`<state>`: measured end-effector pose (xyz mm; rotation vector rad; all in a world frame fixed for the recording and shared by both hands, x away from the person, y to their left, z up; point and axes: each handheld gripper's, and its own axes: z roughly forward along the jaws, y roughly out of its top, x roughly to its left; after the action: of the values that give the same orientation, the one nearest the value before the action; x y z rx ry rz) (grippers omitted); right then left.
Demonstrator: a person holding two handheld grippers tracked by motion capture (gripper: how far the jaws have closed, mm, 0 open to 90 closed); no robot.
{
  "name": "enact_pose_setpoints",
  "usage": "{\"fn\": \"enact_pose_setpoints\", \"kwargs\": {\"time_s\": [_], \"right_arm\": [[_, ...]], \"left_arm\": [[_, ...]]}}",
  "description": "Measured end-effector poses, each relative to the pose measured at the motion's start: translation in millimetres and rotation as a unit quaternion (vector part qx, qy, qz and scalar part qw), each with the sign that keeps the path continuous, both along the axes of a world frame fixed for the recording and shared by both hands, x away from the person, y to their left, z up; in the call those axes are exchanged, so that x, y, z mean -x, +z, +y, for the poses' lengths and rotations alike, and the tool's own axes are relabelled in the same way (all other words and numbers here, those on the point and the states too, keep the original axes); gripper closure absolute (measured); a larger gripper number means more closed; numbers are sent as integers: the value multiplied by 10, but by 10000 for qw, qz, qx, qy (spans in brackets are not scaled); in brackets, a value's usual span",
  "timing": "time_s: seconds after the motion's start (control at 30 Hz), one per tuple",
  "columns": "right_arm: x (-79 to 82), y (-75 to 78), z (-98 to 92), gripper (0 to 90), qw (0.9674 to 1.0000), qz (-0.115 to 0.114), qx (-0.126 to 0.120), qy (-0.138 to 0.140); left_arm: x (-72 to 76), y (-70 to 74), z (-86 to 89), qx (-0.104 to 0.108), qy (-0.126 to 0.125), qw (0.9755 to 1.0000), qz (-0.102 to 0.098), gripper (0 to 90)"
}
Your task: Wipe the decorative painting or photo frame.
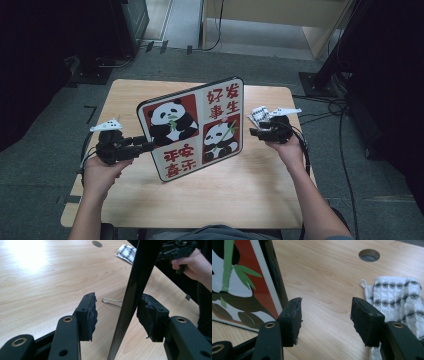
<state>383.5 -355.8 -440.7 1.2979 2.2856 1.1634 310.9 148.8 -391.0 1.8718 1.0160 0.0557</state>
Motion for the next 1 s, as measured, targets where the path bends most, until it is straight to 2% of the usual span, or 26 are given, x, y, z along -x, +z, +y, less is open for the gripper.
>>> {"fn": "enact_pose_setpoints", "kwargs": {"time_s": [0.03, 0.2, 0.43, 0.63, 0.8, 1.0], "right_arm": [[13, 5, 3, 438, 10000, 55, -35, 7], [70, 23, 29, 438, 9999, -17, -121, 49], [125, 9, 87, 425, 9998, -33, -46, 189], [79, -36, 77, 424, 10000, -19, 24, 90], [55, -35, 33, 427, 9999, -23, -103, 41], [60, -33, 12, 423, 9999, -26, -123, -12]], "left_arm": [[-2, -6, 2, -5, 7, 10000, -1, 492], [-17, -49, 14, 10, 51, 10000, -1, 465], [-42, -97, 38, 7, 79, 10000, 18, 440], [-65, -129, 69, -2, 145, 9999, 40, 439], [-84, -156, 88, 99, 121, 9999, 15, 441], [-122, -176, 58, 42, 85, 10000, 28, 439]]}}
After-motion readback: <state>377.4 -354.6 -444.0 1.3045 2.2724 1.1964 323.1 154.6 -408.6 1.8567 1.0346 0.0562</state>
